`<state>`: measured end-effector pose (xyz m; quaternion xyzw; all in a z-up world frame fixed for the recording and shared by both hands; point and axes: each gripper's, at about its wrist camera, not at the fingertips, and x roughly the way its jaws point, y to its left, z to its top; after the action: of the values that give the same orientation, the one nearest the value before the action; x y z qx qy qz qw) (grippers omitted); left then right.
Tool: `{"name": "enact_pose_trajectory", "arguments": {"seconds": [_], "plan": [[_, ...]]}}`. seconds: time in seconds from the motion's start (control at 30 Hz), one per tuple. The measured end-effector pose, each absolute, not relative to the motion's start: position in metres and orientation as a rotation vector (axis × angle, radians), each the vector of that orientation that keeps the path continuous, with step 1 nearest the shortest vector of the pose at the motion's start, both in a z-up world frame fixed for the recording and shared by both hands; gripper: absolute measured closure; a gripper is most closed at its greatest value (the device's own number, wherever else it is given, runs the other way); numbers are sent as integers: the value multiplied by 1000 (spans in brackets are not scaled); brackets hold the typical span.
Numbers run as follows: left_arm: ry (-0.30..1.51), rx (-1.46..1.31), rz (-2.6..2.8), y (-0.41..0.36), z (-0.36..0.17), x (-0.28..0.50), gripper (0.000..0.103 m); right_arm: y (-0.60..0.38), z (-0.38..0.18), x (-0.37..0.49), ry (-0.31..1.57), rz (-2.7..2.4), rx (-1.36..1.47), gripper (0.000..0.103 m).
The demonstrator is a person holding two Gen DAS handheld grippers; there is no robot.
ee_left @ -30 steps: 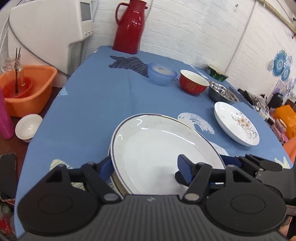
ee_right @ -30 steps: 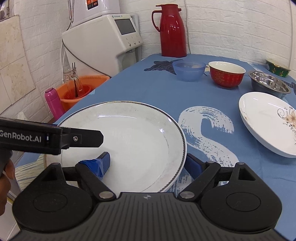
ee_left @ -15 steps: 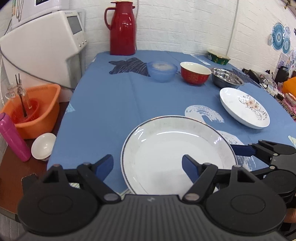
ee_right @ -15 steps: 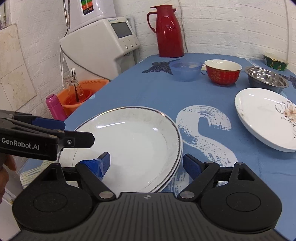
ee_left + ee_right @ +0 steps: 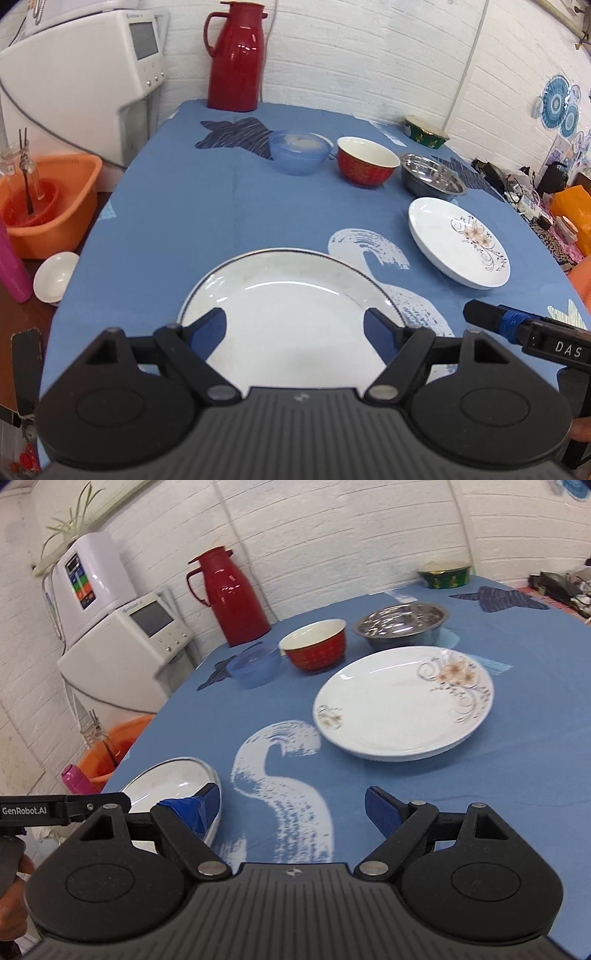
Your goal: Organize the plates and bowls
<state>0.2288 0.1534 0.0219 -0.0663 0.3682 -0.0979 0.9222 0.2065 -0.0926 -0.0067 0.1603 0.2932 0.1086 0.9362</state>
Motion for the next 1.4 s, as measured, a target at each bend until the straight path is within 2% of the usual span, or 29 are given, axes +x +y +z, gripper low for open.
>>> {"name": "enact_pose_trajectory", "arguments": {"seconds": [0.3,0.63,0.8,0.97,1.0,1.13,1.4], "plan": [[792,-146,-338,77,34,295,26,-172,4,238,546,41,273,30],[987,-104,-364,-2,5,412,26,-193,-31,329,714,54,202,30],[1059,-99,-360,-15,-17,432,26,-187,-35,332,726,87,137,29],[1029,-71,-356,-23,-18,431,27,-180,-38,330,702,114,63,28],[1024,-58,-352,-25,-18,430,30,-179,-38,330,701,118,56,28],[995,-14,-375,-32,-16,423,69,-169,-36,323,696,181,68,29],[976,-29,-366,-18,-2,398,70,-151,-17,300,693,159,89,29]]}}
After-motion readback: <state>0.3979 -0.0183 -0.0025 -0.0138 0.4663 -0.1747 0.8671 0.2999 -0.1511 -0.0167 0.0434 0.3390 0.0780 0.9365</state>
